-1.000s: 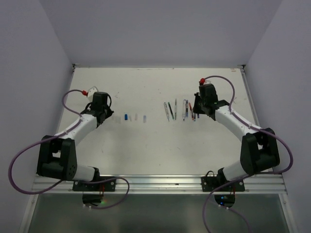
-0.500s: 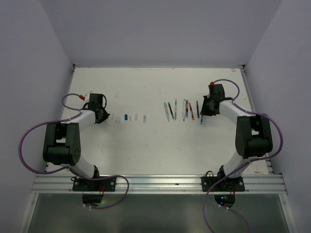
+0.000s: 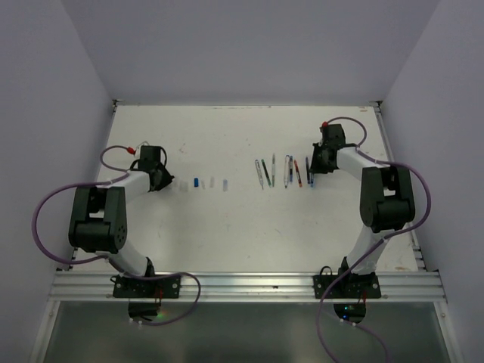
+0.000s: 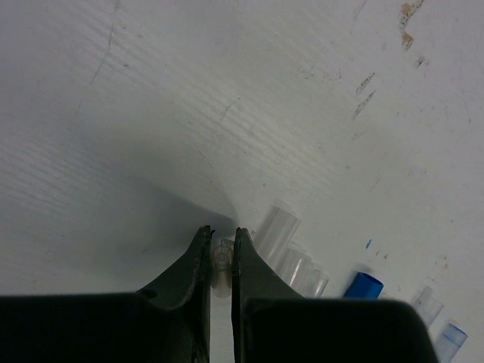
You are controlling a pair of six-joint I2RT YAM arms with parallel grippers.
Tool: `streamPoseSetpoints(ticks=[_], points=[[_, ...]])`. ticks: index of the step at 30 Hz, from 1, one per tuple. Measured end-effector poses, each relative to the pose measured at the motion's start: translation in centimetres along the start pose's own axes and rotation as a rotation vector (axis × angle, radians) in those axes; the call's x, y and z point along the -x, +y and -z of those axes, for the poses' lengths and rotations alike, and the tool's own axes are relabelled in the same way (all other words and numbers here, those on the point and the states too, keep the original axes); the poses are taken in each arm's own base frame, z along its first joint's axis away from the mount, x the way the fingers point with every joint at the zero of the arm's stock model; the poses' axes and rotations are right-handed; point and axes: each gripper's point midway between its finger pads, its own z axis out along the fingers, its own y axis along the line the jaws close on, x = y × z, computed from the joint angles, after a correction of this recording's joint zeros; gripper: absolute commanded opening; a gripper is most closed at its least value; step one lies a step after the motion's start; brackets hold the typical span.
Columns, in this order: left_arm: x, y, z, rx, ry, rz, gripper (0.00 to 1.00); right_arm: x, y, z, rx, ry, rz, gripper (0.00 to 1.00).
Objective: Open the pen caps
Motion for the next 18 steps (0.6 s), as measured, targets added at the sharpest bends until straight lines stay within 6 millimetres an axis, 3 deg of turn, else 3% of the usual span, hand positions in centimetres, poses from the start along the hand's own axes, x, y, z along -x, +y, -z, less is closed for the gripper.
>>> streamPoseSetpoints(ticks=[7, 18], points=[[0.2, -0.8, -0.4, -0.038, -0.007, 0.004, 0.15, -0.6, -0.4, -0.9, -0.017, 0.022, 0.015, 0.16], [0.4, -1.3, -0.6, -0.063, -0.009, 0.010, 0.31, -0.3, -0.4, -1.2, -0.019, 0.017, 0.018, 0.25]])
